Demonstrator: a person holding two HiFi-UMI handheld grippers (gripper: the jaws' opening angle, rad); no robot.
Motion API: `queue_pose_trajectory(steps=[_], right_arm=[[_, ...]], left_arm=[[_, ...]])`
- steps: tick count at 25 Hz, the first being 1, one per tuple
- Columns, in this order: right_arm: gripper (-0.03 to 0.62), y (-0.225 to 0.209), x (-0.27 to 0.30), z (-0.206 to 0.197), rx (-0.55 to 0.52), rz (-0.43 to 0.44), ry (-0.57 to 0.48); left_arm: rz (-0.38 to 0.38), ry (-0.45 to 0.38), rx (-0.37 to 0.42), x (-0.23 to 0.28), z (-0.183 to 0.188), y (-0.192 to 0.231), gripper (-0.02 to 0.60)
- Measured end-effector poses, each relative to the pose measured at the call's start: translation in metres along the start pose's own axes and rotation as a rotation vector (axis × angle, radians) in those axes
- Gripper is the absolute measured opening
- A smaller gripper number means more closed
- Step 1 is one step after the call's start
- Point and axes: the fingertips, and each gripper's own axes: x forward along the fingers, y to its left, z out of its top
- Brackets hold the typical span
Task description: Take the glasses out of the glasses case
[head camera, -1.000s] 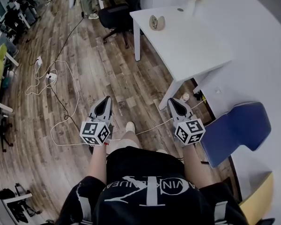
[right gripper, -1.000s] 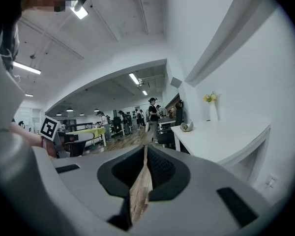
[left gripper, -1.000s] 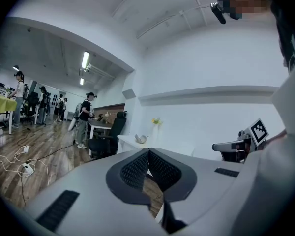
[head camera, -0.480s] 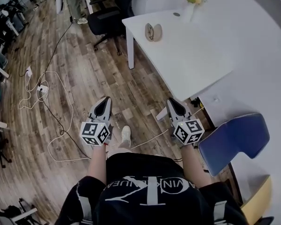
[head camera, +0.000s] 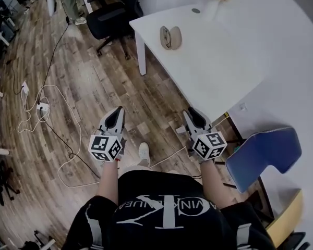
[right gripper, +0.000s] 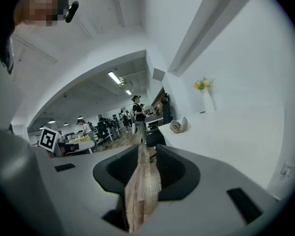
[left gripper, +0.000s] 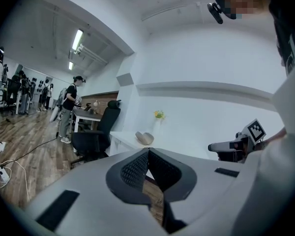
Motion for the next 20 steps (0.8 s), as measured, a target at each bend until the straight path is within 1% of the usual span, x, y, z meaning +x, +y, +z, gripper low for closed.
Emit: queue_pose_trajectory(steps=[5, 11, 15, 20], right_arm=[[0.112, -0.016, 0.025, 0.006, 0.051, -0.053, -0.009], [0.117, -0.031, 0.054, 0.013, 0.09, -0.109, -0.031], [0.118, -0.036, 0.076, 0.017, 0.103, -0.131, -0.051], [0.118, -0.039, 0.093, 0.025, 0.114, -0.14, -0.077]], left_arm=[[-0.039, 0.029, -0.009, 0.033, 0.0, 0.021, 0.014], [-0.074, 0.044, -0.013, 0.065, 0.005, 0.048, 0.014], [-0.097, 0.04, -0.003, 0.085, 0.012, 0.067, 0.014], [-0.108, 0.025, 0.001, 0.102, 0.02, 0.084, 0.014]])
